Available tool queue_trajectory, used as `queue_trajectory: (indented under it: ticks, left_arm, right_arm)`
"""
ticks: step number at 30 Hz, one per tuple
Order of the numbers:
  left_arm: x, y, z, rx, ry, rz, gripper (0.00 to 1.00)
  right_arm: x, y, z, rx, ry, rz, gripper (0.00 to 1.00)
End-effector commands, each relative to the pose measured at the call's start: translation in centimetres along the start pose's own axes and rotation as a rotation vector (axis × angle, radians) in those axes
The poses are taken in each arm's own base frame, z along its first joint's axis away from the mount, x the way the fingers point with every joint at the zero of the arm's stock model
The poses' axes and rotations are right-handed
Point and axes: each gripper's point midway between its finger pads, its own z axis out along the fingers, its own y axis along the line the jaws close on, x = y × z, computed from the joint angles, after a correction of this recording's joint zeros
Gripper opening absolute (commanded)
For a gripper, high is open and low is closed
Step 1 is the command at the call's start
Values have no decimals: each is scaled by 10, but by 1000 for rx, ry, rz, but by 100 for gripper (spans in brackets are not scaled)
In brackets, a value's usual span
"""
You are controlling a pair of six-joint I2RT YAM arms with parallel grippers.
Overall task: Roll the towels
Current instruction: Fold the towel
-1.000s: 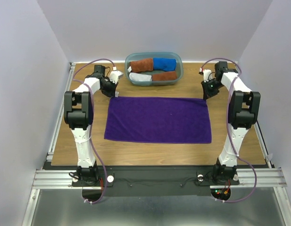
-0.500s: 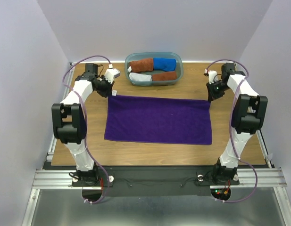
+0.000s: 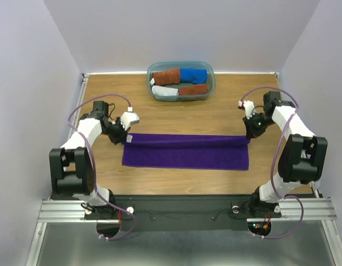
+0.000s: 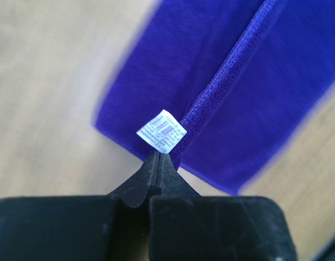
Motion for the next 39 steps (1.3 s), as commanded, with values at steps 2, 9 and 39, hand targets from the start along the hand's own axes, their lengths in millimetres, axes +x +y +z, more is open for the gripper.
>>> queue_trajectory:
  ticks: [2,9,39]
  left_arm:
    - [26,-29,-15,14,45,166,0]
    - [65,-55,2,87,115,162,0]
    - [82,-84,-21,158,195,215,0]
  right_arm:
    - [43,18,2,-15,68,-96,1]
    - [70,29,25,-55,115,-80,1]
    - [103,53,13,-66,167,-165,1]
